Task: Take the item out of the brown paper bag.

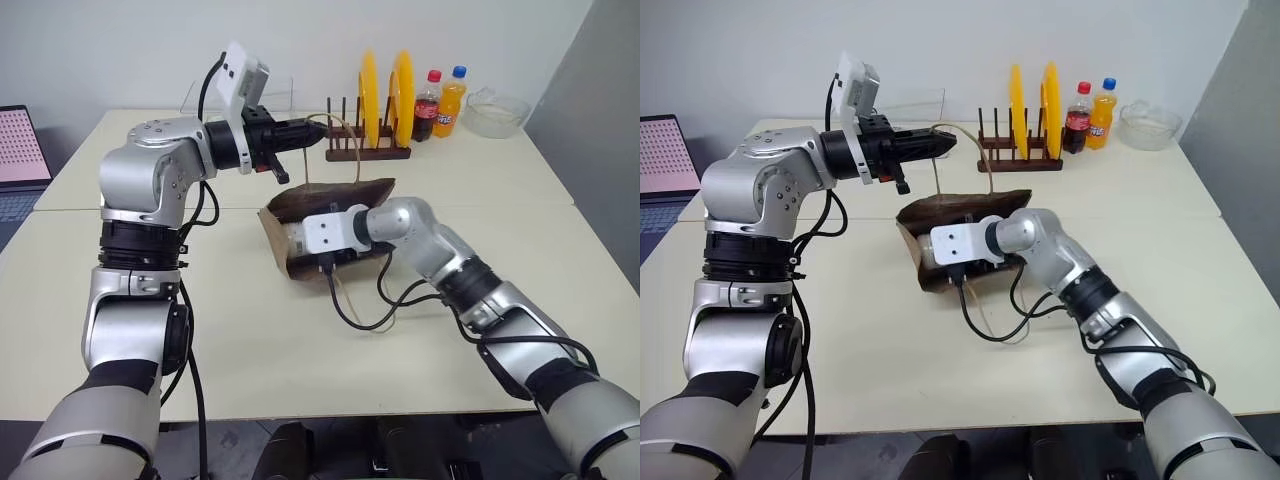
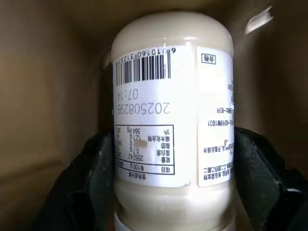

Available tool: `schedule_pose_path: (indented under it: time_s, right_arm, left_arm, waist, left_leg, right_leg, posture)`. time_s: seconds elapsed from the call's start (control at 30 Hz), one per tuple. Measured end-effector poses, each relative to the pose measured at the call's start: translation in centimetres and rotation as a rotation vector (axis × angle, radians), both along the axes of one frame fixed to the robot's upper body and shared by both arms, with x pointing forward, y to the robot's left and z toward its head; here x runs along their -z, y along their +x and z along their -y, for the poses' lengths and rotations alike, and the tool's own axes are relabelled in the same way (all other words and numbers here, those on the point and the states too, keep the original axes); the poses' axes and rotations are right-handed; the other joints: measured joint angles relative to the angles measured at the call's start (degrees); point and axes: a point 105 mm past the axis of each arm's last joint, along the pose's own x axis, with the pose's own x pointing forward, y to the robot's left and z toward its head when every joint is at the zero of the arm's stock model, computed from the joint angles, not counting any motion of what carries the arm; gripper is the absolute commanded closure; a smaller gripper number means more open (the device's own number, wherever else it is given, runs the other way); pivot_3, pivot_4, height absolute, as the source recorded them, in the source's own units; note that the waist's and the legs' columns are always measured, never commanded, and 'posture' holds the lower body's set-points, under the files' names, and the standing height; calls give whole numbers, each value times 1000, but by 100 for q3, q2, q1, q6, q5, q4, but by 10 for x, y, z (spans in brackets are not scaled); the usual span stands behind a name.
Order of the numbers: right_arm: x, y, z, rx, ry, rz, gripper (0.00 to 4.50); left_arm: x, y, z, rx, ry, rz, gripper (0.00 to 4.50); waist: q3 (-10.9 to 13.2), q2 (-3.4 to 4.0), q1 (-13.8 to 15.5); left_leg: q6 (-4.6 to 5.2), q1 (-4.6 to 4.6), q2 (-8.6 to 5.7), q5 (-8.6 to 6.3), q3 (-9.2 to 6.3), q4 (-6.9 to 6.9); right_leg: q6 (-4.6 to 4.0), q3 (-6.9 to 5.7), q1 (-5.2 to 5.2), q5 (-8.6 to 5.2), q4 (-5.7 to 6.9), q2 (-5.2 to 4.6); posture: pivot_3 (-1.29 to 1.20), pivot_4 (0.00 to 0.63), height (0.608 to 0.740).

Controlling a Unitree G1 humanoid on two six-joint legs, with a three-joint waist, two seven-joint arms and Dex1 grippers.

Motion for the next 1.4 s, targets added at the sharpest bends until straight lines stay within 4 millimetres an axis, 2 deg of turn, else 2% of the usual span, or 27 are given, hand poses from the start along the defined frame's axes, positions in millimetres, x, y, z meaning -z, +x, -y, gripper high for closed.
schedule_pose_path:
  time_s: [0.17, 0.37, 0.43, 0.53, 0.6, 0.67, 0.8, 0.9, 1.07, 1.17, 1.2, 1.33, 1.4]
  right_arm:
    - [-34, -30, 13, -81, 128, -13, 1459]
    - [-61, -42, 50, -55, 232, -13, 1459]
    - [-80, -45, 64, -23, 312, 0, 1459]
    - [-108, -39, 97, 88, 383, 87, 1459]
    - [-114, -31, 125, 198, 396, 131, 1459]
    - [-103, -18, 153, 313, 386, 131, 1459]
    - [-48, 13, 205, 545, 317, 43, 1459]
    - [-12, 26, 228, 641, 246, -11, 1459]
    - [29, 40, 244, 709, 154, -107, 1459]
    - [45, 44, 248, 730, 127, -163, 1459]
    - [44, 45, 248, 727, 126, -163, 1459]
    - [43, 50, 251, 740, 110, -162, 36]
    - [41, 52, 252, 740, 107, -157, 13]
  left_arm:
    - [6, 5, 0, -20, 30, 9, 4500]
    - [12, 10, -2, -43, 34, -2, 4500]
    - [13, 11, 0, -42, 38, 1, 4500]
    - [15, 12, 2, -39, 43, 2, 4500]
    - [16, 12, 1, -41, 44, 0, 4500]
    - [17, 13, 1, -43, 44, -4, 4500]
    - [17, 13, 0, -44, 45, -4, 4500]
    - [17, 13, 1, -41, 46, 4, 4500]
    - [18, 13, 2, -41, 49, 3, 4500]
    - [18, 13, 1, -44, 51, 2, 4500]
    - [18, 13, 1, -44, 51, 2, 4500]
    - [18, 13, 1, -46, 51, 1, 4500]
    - [18, 13, 0, -46, 48, -4, 4500]
  waist:
    - [0, 0, 8]
    - [1, -1, 15]
    - [1, 0, 22]
    - [1, 0, 34]
    - [1, -1, 39]
    - [0, -1, 39]
    - [1, -1, 26]
    - [6, 7, -6]
    - [9, 11, -18]
    - [10, 12, -9]
    - [10, 12, -10]
    - [10, 12, -7]
    - [10, 12, -6]
  left_leg:
    - [5, -3, 0, -3, -4, 1]
    - [18, -5, -1, -10, -4, 2]
    - [18, -9, 0, -10, -4, 2]
    - [19, -10, -1, -11, -3, 2]
    - [21, -10, -2, -12, -3, 2]
    - [21, -9, -2, -12, 0, 2]
    - [22, -9, 0, -11, 16, 2]
    - [21, -7, 6, -10, 33, 0]
    - [20, -3, 8, -10, 43, 0]
    - [19, -4, 8, -9, 43, 0]
    - [14, -4, 8, -6, 43, 1]
    - [7, -4, 7, -3, 43, 1]
    - [7, -4, 7, -2, 43, 1]
  right_leg:
    - [0, -4, 0, 0, -1, 0]
    - [0, -5, 0, 0, -1, -1]
    - [0, -5, -2, 0, -1, -1]
    - [0, -6, -2, 0, -3, -2]
    - [1, -7, 1, -1, -5, -3]
    - [1, -5, 2, -1, -6, -3]
    - [1, 4, -1, -1, -2, -2]
    - [0, 12, -5, 0, -1, -1]
    - [1, 17, -5, 0, 1, 1]
    - [1, 17, -5, -1, -1, 0]
    - [1, 18, -4, -1, -1, 0]
    - [1, 17, -4, 0, -2, -1]
    - [1, 17, -4, 0, -2, -1]
  posture:
    - [0, 150, 740]
    - [0, 150, 740]
    - [0, 150, 740]
    - [0, 150, 740]
    - [0, 150, 740]
    - [0, 150, 740]
    - [0, 150, 740]
    - [0, 150, 740]
    - [0, 150, 740]
    - [0, 150, 740]
    - [0, 150, 740]
    - [0, 150, 740]
    - [0, 150, 740]
